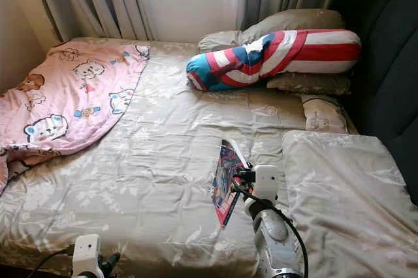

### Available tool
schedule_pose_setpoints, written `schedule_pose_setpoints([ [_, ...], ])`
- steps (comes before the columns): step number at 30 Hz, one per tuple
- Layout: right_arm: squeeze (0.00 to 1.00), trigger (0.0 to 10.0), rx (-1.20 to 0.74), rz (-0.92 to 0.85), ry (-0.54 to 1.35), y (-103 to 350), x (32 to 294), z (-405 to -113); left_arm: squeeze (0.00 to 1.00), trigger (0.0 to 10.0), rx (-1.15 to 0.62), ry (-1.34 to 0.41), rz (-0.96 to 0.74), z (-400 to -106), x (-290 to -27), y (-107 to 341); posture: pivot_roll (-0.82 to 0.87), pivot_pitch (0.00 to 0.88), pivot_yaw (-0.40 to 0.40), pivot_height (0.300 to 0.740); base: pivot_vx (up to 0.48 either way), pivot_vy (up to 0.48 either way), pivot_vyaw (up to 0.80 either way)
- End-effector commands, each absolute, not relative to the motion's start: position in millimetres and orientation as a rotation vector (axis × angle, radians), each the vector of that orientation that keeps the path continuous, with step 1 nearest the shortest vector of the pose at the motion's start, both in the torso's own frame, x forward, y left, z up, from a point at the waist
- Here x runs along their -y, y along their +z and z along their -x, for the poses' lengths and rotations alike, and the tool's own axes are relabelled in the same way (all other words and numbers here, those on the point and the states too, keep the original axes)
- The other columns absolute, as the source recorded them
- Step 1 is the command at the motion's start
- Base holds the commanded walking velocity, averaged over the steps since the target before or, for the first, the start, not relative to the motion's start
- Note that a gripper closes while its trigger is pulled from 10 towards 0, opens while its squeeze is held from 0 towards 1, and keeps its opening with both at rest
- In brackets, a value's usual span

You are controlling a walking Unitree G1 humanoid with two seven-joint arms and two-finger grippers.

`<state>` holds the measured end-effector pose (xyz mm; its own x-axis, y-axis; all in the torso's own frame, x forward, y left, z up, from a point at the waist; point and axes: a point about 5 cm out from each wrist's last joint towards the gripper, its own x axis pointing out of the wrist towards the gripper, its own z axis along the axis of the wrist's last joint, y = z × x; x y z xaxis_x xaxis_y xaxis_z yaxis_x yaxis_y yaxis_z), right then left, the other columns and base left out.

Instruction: Clean up the room

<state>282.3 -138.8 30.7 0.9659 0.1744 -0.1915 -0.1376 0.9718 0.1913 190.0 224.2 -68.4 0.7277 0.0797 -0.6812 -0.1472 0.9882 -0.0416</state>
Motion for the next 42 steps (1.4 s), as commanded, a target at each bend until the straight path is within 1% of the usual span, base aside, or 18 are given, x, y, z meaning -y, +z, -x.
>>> schedule_pose_setpoints([
  [1,0.00,10.0,-0.174,-0.177,0.161,38.8,138.7,-285.8,0.00,10.0,-0.751,0.124,0.094,-189.5,-226.0,-68.3,-0.04,0.008,-0.007,0.740,0.000,0.000,0.00],
  [5,0.00,10.0,-0.174,-0.177,0.162,38.7,138.6,-285.9,0.00,10.0,-0.753,0.125,0.093,-189.2,-226.1,-68.5,-0.04,0.007,-0.007,0.740,0.000,0.000,0.00],
  [22,0.00,10.0,-0.173,-0.176,0.166,38.8,138.2,-286.9,0.00,10.0,-0.756,0.124,0.092,-189.4,-225.8,-68.7,-0.04,0.000,-0.008,0.740,0.278,0.000,0.00],
  [33,0.00,10.0,-0.173,-0.175,0.165,39.0,138.3,-286.6,0.00,10.0,-0.710,0.115,0.090,-198.3,-224.9,-63.1,-0.04,0.004,-0.008,0.740,0.000,0.000,0.00],
  [35,0.00,10.0,-0.175,-0.176,0.162,38.5,138.6,-285.5,0.00,10.0,-0.642,0.106,0.087,-209.6,-226.5,-54.4,-0.04,0.007,-0.006,0.740,0.000,0.000,0.00],
  [37,0.00,10.0,-0.175,-0.176,0.160,38.4,138.6,-285.1,0.00,10.0,-0.616,0.103,0.086,-213.7,-227.4,-50.9,-0.04,0.007,-0.006,0.740,0.000,0.000,0.00],
  [39,0.00,10.0,-0.175,-0.178,0.158,38.3,138.6,-284.3,0.00,10.0,-0.547,0.090,0.079,-223.8,-230.2,-41.4,-0.04,0.010,-0.005,0.740,0.000,0.000,0.00],
  [40,0.00,10.0,-0.177,-0.184,0.153,37.5,138.9,-283.5,0.00,10.0,-0.476,0.079,0.073,-234.1,-232.1,-31.0,-0.04,0.012,-0.005,0.740,0.000,0.000,0.00],
  [41,0.00,10.0,-0.177,-0.184,0.153,37.5,138.9,-283.5,0.00,10.0,-0.476,0.079,0.073,-234.1,-232.1,-31.0,-0.04,0.012,-0.005,0.740,0.000,0.000,0.00],
  [42,0.00,10.0,-0.179,-0.193,0.146,36.7,139.2,-282.6,0.00,10.0,-0.408,0.071,0.068,-243.2,-233.8,-20.7,-0.03,0.014,-0.004,0.740,0.000,0.000,0.00],
])
